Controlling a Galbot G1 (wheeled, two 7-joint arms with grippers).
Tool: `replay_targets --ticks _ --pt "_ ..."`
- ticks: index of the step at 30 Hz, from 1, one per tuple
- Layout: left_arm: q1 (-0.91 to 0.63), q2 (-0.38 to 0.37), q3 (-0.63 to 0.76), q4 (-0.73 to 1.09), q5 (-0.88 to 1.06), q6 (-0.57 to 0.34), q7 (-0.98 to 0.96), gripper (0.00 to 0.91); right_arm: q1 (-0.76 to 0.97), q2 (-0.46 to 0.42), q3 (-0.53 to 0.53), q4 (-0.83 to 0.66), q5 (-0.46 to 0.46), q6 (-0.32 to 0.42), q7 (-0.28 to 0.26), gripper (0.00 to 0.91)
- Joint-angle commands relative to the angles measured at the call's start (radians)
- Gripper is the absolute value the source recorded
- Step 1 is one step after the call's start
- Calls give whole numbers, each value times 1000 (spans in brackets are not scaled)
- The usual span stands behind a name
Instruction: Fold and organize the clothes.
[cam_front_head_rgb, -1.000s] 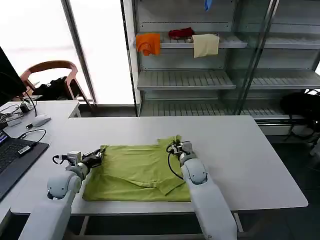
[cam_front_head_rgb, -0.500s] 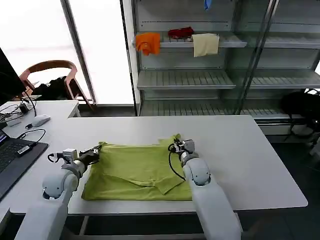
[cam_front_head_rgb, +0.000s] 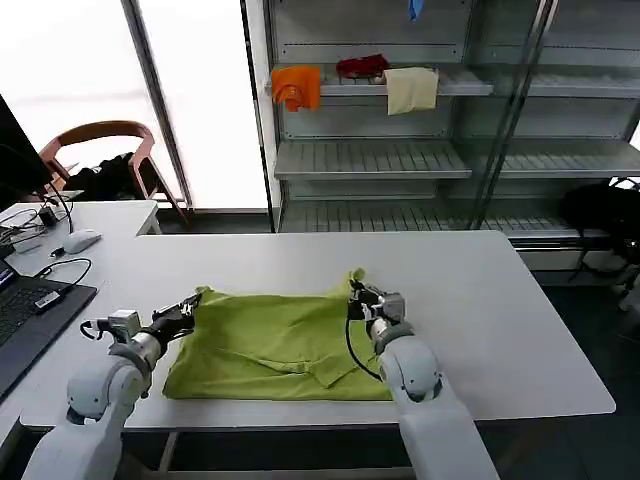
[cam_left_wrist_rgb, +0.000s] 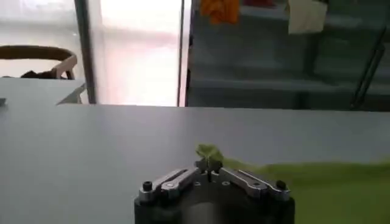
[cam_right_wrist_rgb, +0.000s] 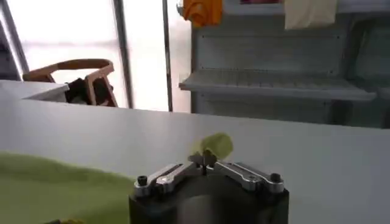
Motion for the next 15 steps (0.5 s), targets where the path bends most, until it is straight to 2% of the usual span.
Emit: replay_targets --ticks 1,15 --pt "202 -3 -92 -129 -33 -1 14 0 -240 -65 17 232 12 3 -14 0" --pt "281 -16 -126 -167 12 -2 37 0 -326 -61 39 271 -60 6 -55 0"
